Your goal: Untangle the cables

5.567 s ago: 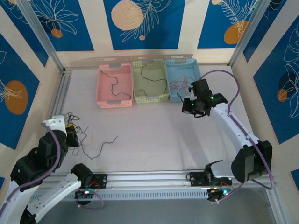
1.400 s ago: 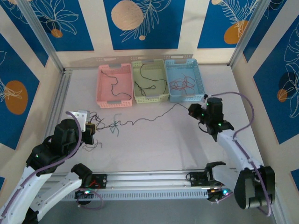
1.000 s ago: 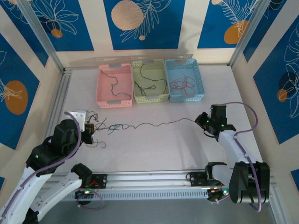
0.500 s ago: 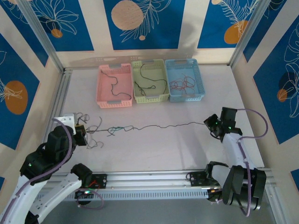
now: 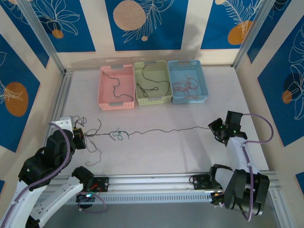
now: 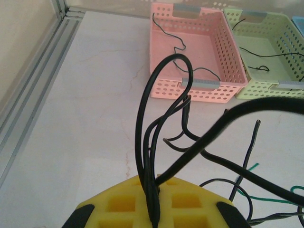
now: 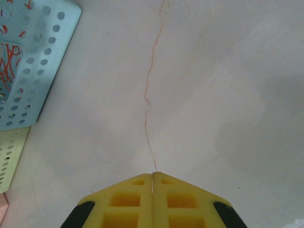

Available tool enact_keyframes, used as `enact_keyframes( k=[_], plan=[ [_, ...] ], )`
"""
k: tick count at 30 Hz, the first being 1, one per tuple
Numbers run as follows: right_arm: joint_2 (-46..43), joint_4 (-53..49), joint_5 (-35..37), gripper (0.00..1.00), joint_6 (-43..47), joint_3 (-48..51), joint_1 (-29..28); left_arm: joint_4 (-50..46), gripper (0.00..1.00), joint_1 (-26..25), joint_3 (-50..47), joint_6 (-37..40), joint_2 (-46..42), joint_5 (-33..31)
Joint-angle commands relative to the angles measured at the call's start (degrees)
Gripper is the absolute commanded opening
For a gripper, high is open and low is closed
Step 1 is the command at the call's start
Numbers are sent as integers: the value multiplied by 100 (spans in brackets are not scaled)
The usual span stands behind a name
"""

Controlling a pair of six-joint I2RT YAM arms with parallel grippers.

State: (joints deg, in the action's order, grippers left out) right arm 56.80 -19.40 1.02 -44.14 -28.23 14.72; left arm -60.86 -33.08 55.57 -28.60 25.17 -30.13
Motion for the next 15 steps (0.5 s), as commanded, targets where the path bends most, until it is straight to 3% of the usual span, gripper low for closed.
enact_keyframes(
  k=[1,7,11,15],
  plan=[
    [-38,217,968,0,17,45,259,-244,0,235,217,203,-118,-985],
    [-16,298,346,0,50,3,257,451,0,248,-9,751,20,428],
    [150,248,-183,0,99,-99,215,659,0,256,46,867,686,1203],
    [203,24,-400,12,200,-276,170,1012,0,252,266,831,1448,2031]
  ],
)
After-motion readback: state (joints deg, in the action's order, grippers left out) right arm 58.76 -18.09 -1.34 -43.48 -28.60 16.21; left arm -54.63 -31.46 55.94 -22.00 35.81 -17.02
